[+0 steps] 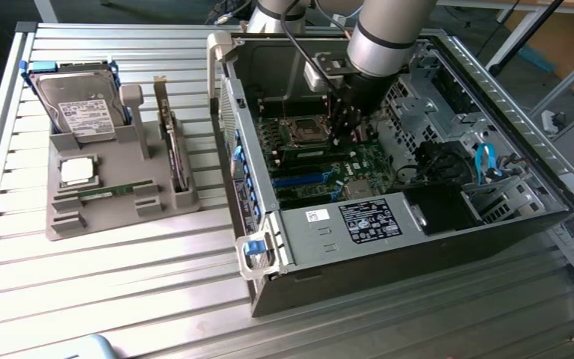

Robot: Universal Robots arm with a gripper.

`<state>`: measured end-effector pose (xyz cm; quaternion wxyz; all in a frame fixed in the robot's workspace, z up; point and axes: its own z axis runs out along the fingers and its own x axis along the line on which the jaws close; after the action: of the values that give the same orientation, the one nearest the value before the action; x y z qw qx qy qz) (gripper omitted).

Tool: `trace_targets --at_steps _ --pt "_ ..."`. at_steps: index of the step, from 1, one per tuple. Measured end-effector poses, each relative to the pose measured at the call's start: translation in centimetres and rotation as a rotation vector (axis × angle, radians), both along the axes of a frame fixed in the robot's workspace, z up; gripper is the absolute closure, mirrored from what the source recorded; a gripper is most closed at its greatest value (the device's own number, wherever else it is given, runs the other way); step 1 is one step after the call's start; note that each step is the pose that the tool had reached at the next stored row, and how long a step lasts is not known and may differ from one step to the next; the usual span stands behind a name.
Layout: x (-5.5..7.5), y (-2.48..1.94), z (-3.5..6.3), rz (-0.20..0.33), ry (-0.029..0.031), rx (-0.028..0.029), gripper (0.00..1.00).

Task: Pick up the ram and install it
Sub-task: 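Insert the ram into the slot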

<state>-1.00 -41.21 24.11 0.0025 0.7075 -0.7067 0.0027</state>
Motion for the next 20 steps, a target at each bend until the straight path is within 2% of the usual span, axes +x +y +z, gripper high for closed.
trace_targets --at_steps 20 --pt "0.0 0.14 -0.2 0.0 0.0 0.0001 0.88"
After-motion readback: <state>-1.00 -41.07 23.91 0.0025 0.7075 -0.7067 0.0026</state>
